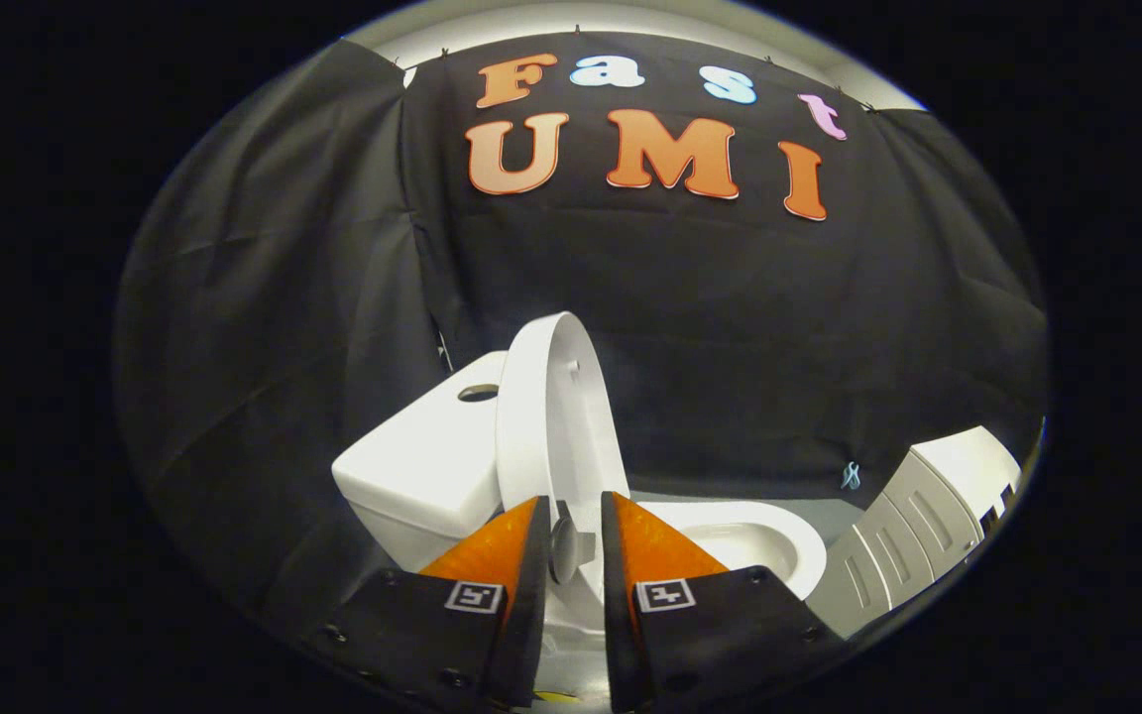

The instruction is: Open the toilet lid.

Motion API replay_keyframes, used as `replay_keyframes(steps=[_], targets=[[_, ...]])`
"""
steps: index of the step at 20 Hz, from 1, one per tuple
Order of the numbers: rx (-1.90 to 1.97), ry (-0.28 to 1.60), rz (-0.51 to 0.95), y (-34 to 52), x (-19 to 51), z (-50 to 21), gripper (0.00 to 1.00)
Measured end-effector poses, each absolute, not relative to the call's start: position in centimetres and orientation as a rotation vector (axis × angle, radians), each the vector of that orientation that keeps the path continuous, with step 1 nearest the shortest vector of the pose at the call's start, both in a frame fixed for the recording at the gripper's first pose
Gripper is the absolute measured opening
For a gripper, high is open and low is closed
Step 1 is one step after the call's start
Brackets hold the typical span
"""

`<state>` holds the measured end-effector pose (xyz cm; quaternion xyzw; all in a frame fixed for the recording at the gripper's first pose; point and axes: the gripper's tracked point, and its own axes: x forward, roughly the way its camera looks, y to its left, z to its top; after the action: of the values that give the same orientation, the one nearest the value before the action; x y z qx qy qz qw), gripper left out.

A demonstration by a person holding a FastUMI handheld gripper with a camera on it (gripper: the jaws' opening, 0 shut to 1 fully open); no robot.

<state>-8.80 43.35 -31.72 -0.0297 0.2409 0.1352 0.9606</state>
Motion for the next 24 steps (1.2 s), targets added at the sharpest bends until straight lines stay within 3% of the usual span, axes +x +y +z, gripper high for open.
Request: replay_keyframes(steps=[1,5,6,16,24], targets=[[-0.055,0.457,0.271,42.7,-8.4,-30.3,0.39],[-0.014,0.369,0.251,39.5,-7.4,-24.4,0.90],[-0.001,0.351,0.242,38.5,-7.0,-23.1,0.98],[-0.052,0.220,0.150,26.2,-3.9,-10.6,0.98],[-0.041,0.221,0.150,17.5,-0.1,-6.7,0.98]])
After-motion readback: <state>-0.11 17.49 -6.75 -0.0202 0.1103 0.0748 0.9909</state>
